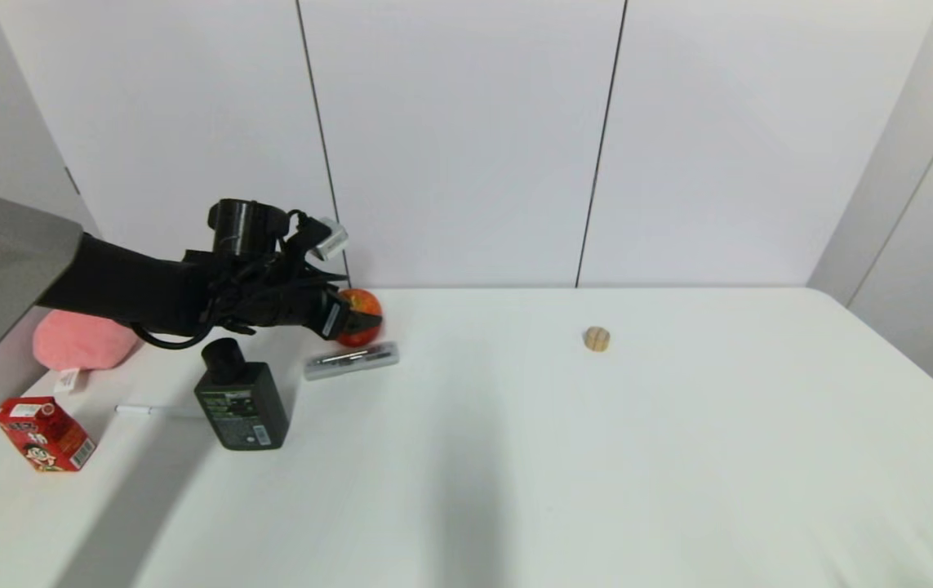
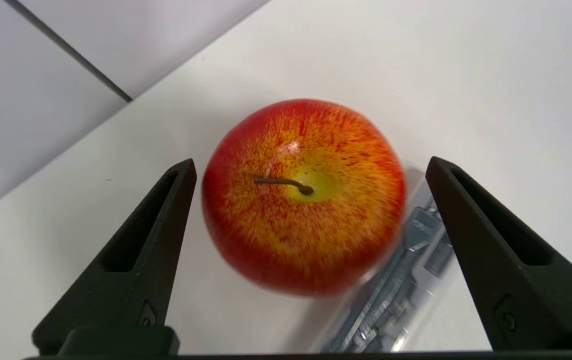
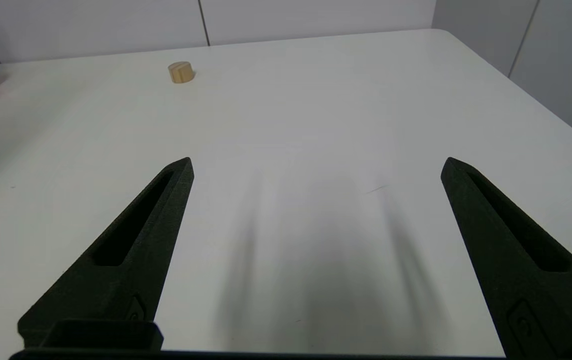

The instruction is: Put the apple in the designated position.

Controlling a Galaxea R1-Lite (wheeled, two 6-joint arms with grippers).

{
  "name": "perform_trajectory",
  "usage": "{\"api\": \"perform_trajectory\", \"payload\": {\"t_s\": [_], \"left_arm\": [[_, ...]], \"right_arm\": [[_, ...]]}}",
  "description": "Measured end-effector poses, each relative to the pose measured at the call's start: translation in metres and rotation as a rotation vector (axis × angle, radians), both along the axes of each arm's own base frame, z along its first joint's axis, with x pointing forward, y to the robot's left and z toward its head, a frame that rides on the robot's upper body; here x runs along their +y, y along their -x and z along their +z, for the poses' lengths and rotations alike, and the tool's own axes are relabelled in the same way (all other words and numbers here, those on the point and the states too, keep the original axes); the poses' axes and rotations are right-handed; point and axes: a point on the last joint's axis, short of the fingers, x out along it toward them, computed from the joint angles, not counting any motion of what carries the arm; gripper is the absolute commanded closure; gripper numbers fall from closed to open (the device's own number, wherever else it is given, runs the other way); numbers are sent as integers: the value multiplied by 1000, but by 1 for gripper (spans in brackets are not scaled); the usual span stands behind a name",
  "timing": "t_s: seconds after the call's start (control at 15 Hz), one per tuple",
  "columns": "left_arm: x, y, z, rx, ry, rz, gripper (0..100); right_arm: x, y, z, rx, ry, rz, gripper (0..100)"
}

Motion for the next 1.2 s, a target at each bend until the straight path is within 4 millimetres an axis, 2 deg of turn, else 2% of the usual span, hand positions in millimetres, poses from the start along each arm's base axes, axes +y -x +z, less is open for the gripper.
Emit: {"api": "perform_trajectory", "payload": {"t_s": [0.2,0.4,0.6,0.73,0.87,0.93,1.2], "left_arm": [[4,19,28,-18,4,-1,0],[10,49,71,-80,21,1,0],[22,95,118,-177,59,17,0],[33,133,137,-223,90,36,0],[46,174,142,-262,107,62,0],[54,197,138,-281,110,84,0],[79,282,98,-379,89,248,0]], "right_arm": [[0,0,0,0,0,0,0],[0,0,0,0,0,0,0],[0,0,0,0,0,0,0],[0,0,0,0,0,0,0],[0,0,0,0,0,0,0],[0,0,0,0,0,0,0],[0,0,0,0,0,0,0]]}}
